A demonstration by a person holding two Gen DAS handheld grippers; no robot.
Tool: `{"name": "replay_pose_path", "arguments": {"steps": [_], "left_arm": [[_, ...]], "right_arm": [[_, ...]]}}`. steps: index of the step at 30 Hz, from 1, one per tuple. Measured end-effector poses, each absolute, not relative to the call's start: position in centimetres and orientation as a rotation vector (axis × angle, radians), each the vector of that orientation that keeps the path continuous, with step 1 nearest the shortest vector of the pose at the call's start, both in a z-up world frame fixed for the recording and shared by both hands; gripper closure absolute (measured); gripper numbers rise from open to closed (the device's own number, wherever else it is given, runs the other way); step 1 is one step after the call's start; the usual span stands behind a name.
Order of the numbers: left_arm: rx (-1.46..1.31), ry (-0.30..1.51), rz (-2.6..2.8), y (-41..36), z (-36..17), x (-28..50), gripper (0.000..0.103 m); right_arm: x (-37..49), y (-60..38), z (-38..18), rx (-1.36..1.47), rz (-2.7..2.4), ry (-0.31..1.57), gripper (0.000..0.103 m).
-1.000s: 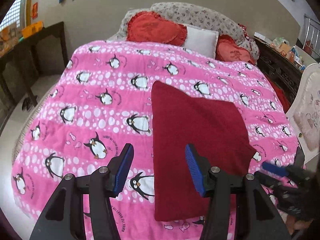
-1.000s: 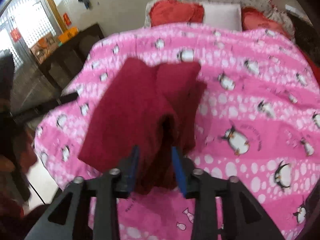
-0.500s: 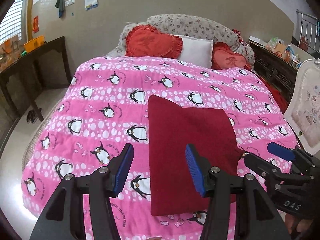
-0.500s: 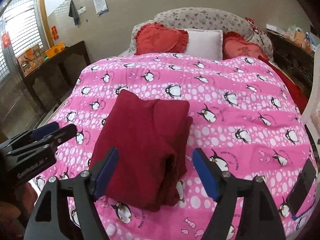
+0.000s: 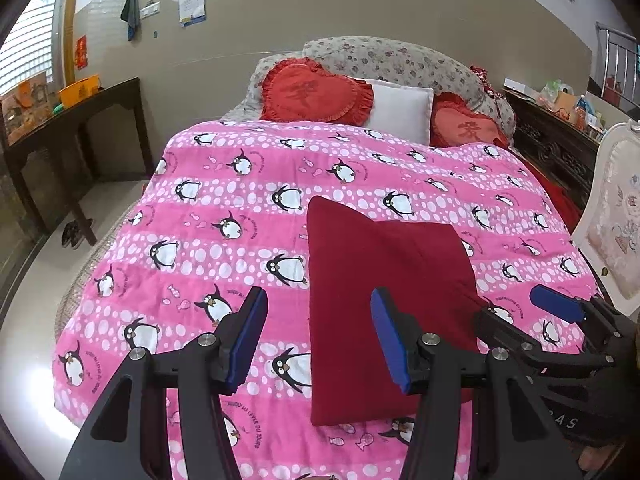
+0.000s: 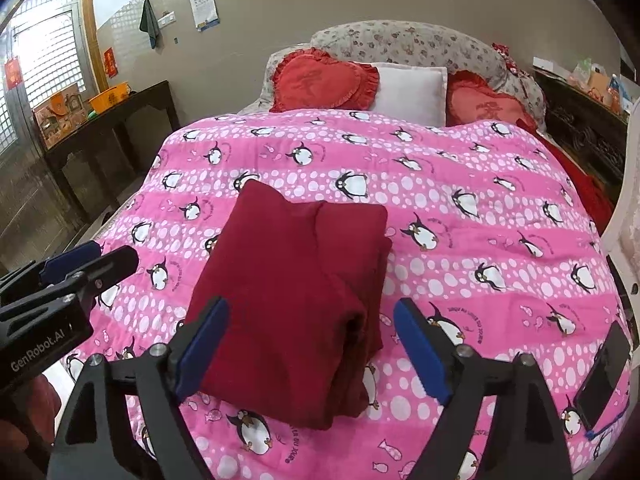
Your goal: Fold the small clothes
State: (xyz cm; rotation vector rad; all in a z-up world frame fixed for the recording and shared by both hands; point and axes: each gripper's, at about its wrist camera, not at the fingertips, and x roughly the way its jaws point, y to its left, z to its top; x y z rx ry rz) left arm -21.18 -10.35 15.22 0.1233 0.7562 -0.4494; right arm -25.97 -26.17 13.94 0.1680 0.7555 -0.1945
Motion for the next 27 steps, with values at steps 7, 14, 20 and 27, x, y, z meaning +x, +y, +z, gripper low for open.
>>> {"name": "replay_pose_path", "arguments": {"steps": [7, 14, 20, 27], "left_arm": [[0.122, 0.760, -0.444, -10.2, 15.1, -21.1, 0.070], [0.127, 0.764, -0.444, -10.3, 14.9, -20.9, 0.070], [0.131, 0.774, -0.445, -10.3, 14.6, -20.6, 0.070], [0.132, 0.779, -0.441, -10.2, 14.4, -20.3, 0.070]], "right_arm": [[-25.7, -25.9, 13.8, 0.167, -0.189, 0.762, 0.014], [-25.4, -25.9, 13.5, 0.172, -0.186, 0.772, 0.014], [-25.1, -26.0, 13.4, 0.176, -0.185, 0.777, 0.014], [-24.5, -25.9, 13.1, 0.172, -0.178, 0.788, 0.014]]}}
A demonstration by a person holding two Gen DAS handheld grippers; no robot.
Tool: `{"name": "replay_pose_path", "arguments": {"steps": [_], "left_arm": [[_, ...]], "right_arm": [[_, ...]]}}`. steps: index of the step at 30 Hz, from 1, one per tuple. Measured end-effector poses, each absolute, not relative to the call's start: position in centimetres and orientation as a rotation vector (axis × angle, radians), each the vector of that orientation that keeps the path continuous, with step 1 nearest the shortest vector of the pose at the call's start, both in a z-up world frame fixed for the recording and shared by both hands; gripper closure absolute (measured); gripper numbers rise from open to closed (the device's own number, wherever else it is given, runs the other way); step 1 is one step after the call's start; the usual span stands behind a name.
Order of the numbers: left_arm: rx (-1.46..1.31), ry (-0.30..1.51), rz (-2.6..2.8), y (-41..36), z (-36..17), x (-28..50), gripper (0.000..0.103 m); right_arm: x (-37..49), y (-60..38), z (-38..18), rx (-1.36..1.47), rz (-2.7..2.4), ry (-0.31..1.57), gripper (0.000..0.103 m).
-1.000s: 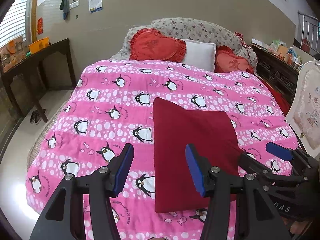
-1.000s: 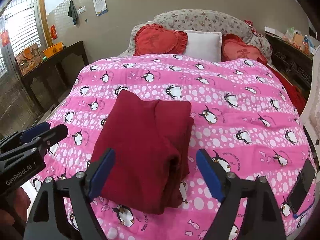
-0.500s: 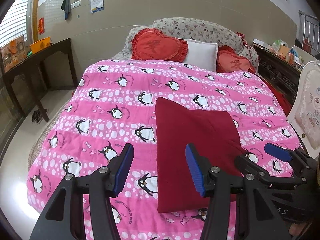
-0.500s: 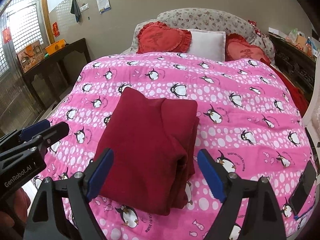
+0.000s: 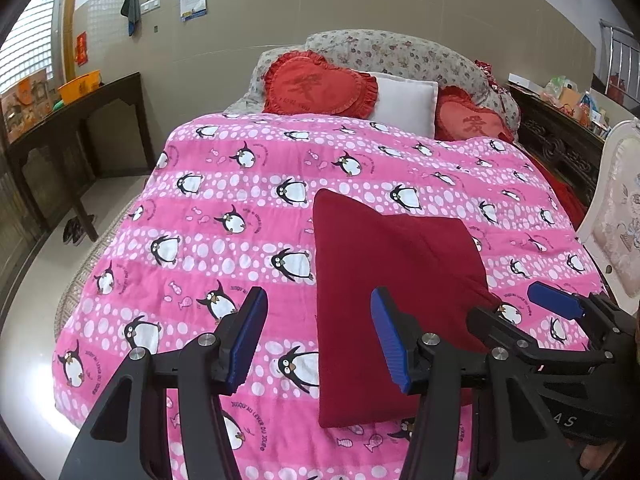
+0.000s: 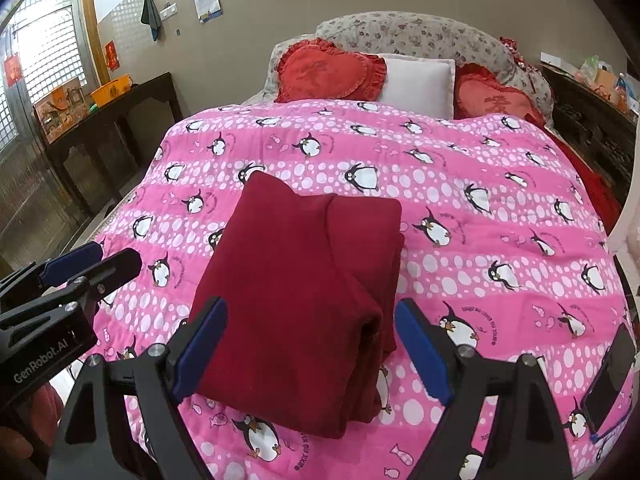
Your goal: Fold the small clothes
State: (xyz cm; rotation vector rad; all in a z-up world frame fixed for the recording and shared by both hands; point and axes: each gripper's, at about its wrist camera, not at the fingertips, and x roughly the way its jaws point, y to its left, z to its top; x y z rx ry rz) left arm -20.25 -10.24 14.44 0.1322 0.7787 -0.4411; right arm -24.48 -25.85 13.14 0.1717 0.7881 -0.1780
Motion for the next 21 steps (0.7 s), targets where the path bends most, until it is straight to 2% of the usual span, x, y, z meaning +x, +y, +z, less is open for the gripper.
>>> {"name": "replay_pose_path", "arguments": {"steps": [21], "left_arm": [[0.137, 0.809, -0.440, -10.8, 13.3, -19.2, 0.070]], "right_arm": [[-23.2, -26.4, 12.1, 0.179, -0.173, 0.826, 0.014]]}}
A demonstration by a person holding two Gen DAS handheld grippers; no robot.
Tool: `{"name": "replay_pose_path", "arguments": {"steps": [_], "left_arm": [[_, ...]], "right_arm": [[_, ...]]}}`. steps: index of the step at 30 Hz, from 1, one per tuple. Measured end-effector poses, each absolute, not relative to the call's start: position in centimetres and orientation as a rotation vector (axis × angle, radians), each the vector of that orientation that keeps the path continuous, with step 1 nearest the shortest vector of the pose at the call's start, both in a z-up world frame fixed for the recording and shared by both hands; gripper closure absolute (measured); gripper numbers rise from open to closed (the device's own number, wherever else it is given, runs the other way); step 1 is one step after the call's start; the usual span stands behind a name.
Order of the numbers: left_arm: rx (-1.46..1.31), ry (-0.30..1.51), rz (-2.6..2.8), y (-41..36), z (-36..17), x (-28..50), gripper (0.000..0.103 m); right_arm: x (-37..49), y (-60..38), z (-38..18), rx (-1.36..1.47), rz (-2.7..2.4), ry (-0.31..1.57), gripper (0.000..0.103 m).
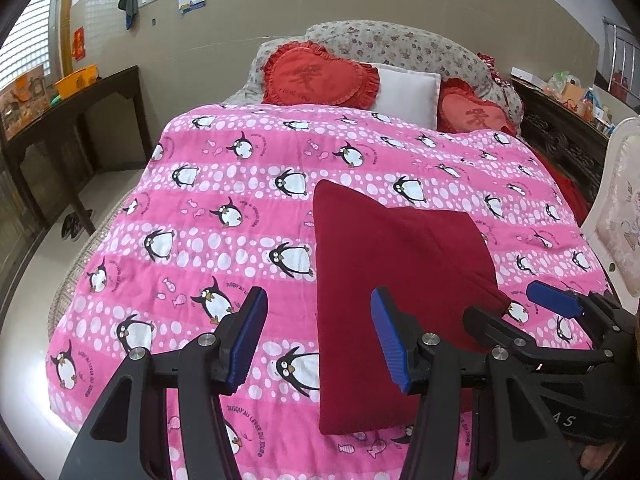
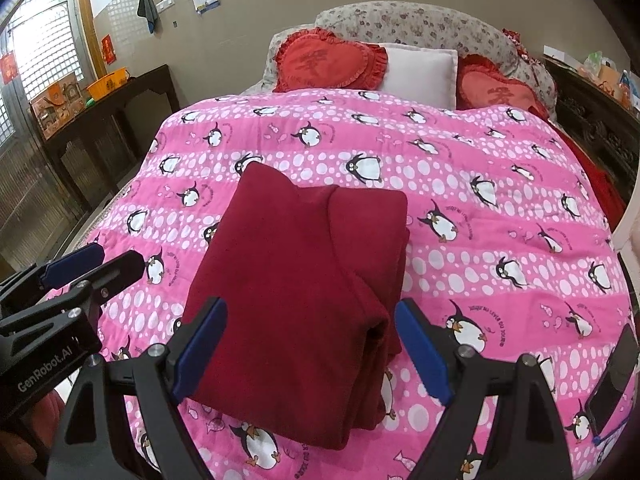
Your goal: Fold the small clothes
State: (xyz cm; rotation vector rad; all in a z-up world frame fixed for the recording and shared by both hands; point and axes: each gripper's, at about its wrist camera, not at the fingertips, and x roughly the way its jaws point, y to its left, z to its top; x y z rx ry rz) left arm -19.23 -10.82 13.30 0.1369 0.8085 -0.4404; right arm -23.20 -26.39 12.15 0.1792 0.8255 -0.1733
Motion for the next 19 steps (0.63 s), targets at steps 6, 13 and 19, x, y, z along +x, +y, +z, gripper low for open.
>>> {"name": "replay_pose_path", "arguments": {"steps": [6, 13, 19], "left_arm": [[0.138, 0.825, -0.440, -11.0, 12.7, -18.6, 0.070], [0.134, 0.842, -0.441, -11.3, 12.0, -17.7, 0.070], [0.131, 0.828, -0.442, -11.2, 11.4, -16.5, 0.070]], "right_arm": [[-22.6, -26.6, 11.5, 0.187, -0.172, 0.846, 0.014], [-21.8, -26.7, 10.8, 0.193, -0.171, 0.868, 0.014], [-20.9, -27.3, 10.1, 0.202, -0.171, 0.886, 0.014]]}}
